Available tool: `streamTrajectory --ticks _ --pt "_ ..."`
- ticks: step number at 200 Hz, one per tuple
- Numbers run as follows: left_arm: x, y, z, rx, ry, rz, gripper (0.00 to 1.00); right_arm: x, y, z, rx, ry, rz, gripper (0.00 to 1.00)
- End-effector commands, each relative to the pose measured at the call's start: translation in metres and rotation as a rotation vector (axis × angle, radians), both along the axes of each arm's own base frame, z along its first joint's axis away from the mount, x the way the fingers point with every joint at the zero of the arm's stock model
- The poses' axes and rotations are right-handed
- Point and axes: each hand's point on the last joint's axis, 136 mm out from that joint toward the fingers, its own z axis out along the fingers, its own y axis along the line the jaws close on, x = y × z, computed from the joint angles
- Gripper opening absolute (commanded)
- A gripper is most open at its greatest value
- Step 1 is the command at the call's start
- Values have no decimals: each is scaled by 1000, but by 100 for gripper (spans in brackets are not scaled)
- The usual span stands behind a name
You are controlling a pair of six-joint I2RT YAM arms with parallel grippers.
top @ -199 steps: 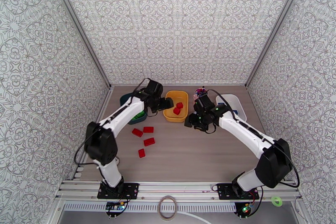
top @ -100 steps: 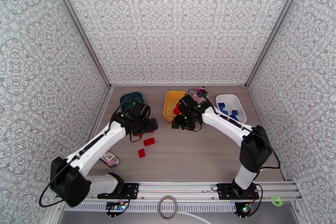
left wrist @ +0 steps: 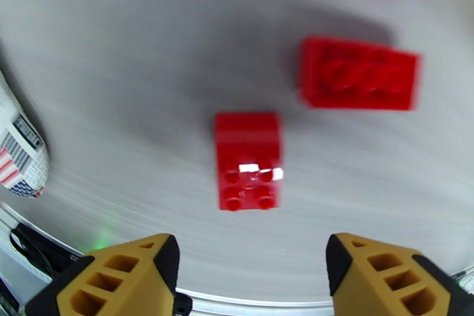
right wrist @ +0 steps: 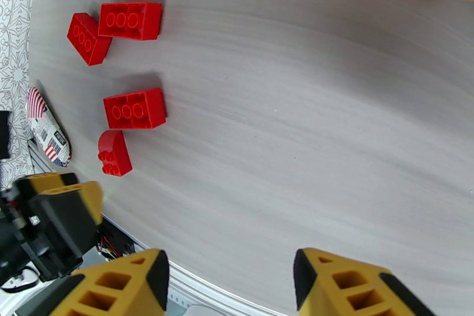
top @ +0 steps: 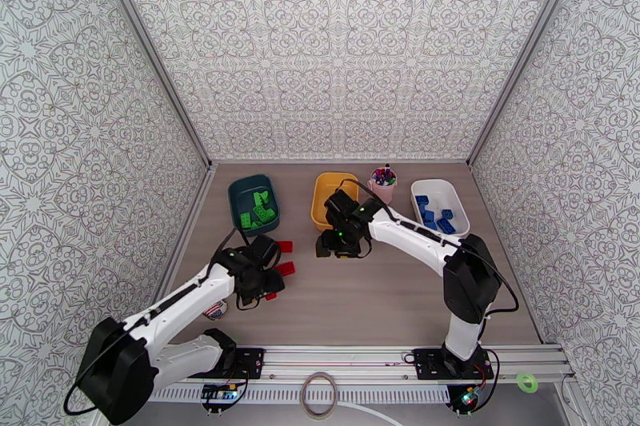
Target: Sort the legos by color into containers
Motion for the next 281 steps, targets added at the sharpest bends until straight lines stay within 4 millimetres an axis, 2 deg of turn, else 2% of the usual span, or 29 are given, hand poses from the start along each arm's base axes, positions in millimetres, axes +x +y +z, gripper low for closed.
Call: streamTrajectory --ticks 1,69,128,182,211,240,281 --pt "3 -9 -11 -44 1 8 68 -10 -5 -5 -13 21 6 60" --pt "14 -7 -23 -46 18 -2 61 -13 -9 -8 -12 29 -19 59" --pt "12 -4 -33 -22 56 -31 54 -12 -8 -7 -9 21 -31 58" --pt "10 -5 -32 -27 62 -44 37 -14 -12 -9 -15 21 -43 57" --pt "9 -7 -22 -30 50 -56 35 -15 -14 -8 -20 16 -44 57" --pt "9 -12 -2 -46 14 -67 34 -13 -16 -5 -29 4 -41 57" --pt "25 -33 28 -129 -75 -82 34 -6 -17 3 -25 -13 -45 57"
